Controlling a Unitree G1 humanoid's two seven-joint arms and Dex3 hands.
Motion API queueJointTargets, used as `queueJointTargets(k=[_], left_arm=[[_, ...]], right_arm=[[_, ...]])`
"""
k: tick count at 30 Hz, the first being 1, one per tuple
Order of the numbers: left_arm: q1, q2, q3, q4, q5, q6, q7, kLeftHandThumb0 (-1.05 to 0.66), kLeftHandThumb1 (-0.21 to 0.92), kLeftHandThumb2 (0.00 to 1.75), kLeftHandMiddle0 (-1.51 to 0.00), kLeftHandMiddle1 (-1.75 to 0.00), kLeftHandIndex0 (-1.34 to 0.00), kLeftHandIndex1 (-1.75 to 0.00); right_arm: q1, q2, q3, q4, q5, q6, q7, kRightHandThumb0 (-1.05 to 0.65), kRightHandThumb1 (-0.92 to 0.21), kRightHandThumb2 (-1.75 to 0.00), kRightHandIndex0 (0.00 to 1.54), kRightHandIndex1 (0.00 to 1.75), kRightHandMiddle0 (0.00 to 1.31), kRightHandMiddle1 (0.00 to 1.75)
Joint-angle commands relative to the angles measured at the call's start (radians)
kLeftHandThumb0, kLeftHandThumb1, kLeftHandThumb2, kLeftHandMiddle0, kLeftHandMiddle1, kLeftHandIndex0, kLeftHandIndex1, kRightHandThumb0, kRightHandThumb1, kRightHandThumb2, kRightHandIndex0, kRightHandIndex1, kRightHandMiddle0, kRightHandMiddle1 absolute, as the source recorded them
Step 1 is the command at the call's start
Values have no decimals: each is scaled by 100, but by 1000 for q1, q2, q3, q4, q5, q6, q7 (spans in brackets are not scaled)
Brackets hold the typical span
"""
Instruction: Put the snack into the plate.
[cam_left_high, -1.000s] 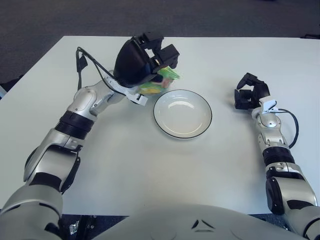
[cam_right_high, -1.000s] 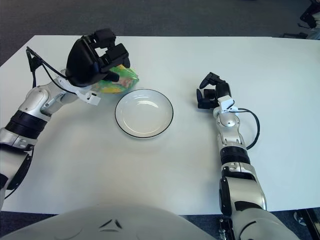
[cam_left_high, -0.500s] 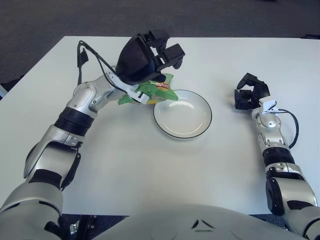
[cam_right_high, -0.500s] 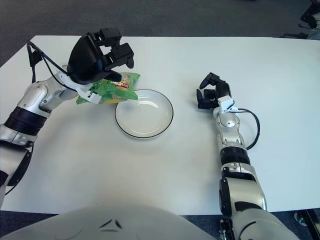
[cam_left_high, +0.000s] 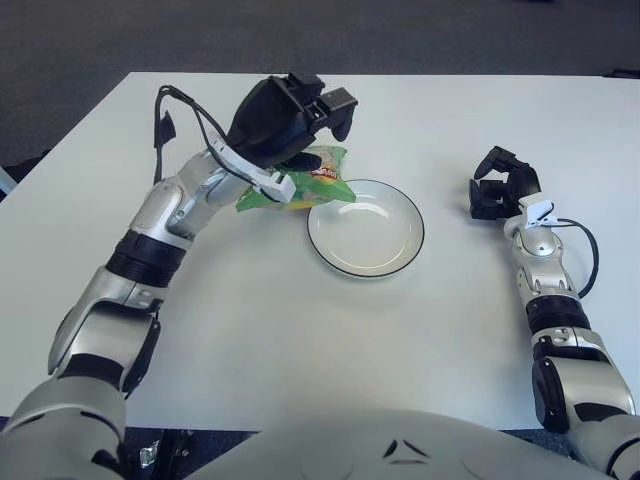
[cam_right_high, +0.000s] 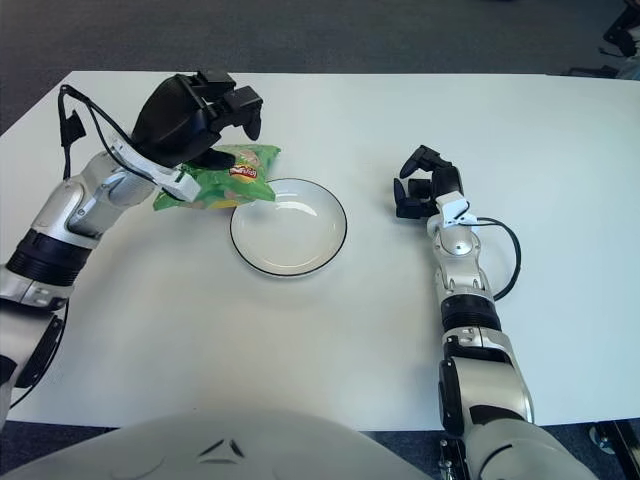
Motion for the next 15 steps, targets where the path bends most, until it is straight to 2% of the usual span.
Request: queueJointTargets(k=[1,4,6,8,9,11,12,13,15], left_arm=[[1,47,25,-26,-17,22,-92,0,-4,171,-89,-170,-65,-175],[-8,82,27,-39,5,38,-165,-1,-6,172,-90,-173,-71,-167],[-8,100,27,-50,-9,58,-228,-1,11,154,-70,-174,-61,-171],[-3,125,32,-68,-40,91,-315,-1,23,141,-59,-174,-54,-173],[3,149,36,-83,-62,117,-379,-1,38,124,-47,-174,-43,-173],[7,186,37,-111,-85,165,-492,19,45,114,-45,-175,-22,-157],[6,198,34,-122,-88,184,-535,-17,52,103,-31,-170,-14,-144],[1,209,26,-134,-90,209,-587,-41,59,92,-22,-166,-9,-135],[-1,219,19,-152,-96,243,-654,-65,70,75,-11,-140,-5,-120]], right_arm=[[71,33,17,40,-4,44,10,-53,-22,-144,132,175,70,175],[71,32,17,41,-4,43,11,-53,-22,-144,132,175,70,175],[71,32,17,41,-4,42,11,-53,-22,-144,132,175,70,175],[70,31,17,43,-4,39,12,-53,-22,-144,132,175,70,175],[70,31,16,45,-3,37,12,-53,-22,-144,132,175,70,175],[69,31,16,46,-2,35,13,-53,-22,-144,132,175,70,175],[69,31,16,46,-2,34,13,-53,-22,-144,132,175,70,175],[69,31,16,47,-3,33,12,-53,-22,-144,132,175,70,175],[69,30,17,48,-5,32,12,-53,-22,-144,132,175,70,175]])
